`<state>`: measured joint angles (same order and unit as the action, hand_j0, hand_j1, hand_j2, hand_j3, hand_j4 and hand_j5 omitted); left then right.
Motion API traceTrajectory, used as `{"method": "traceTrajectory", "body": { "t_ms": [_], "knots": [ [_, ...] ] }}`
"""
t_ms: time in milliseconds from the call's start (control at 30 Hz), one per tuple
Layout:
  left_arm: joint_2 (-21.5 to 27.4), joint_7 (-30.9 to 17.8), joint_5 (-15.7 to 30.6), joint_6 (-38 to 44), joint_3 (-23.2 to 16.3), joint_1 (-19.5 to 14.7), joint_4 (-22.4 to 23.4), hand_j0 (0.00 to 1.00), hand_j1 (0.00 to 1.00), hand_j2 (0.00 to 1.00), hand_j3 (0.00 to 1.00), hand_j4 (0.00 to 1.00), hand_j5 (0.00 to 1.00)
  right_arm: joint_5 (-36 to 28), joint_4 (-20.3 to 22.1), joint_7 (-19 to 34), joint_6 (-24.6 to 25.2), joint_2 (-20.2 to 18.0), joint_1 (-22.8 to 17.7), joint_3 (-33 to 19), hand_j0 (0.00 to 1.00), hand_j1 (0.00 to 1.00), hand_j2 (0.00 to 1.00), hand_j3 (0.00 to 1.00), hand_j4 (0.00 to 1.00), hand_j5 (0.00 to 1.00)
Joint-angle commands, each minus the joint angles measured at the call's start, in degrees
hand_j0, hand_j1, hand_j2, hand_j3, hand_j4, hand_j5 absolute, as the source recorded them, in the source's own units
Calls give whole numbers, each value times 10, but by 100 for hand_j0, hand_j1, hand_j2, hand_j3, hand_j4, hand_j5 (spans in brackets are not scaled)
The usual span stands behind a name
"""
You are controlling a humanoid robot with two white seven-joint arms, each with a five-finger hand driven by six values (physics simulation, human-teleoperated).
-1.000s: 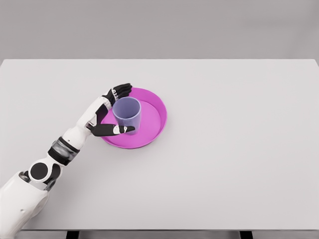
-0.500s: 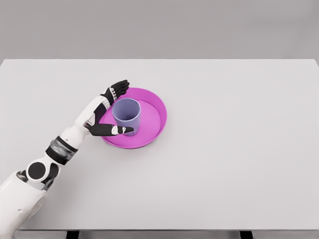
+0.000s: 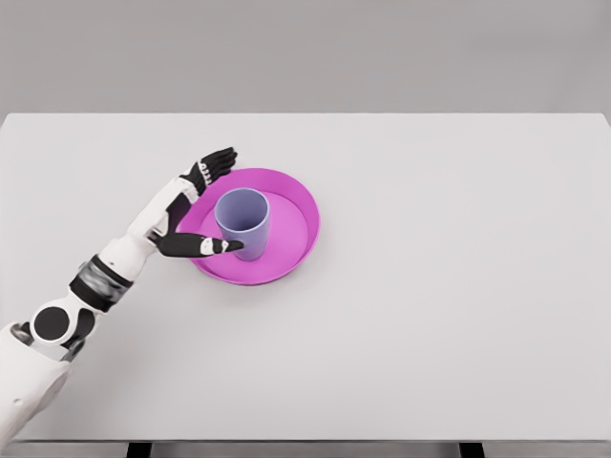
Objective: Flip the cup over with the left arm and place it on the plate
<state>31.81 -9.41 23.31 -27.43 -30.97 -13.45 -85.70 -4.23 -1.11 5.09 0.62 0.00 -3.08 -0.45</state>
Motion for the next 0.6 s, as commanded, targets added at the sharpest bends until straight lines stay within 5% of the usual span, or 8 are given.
{"method": "traceTrajectory", "body": {
  "t_ms": [0, 300, 567],
  "knots": [
    [30, -1, 3, 0, 0, 0, -18, 100, 100, 100, 100, 100, 100, 0, 0, 0, 0, 0, 0, 0, 100, 100, 100, 100, 100, 100],
    [188, 1, 4, 75, 41, 17, -122, 100, 100, 100, 100, 100, 100, 0, 0, 0, 0, 0, 0, 0, 100, 100, 100, 100, 100, 100],
    [243, 2, 2, 79, 122, 54, -132, 100, 100, 100, 100, 100, 100, 0, 0, 0, 0, 0, 0, 0, 100, 100, 100, 100, 100, 100]
  ]
}}
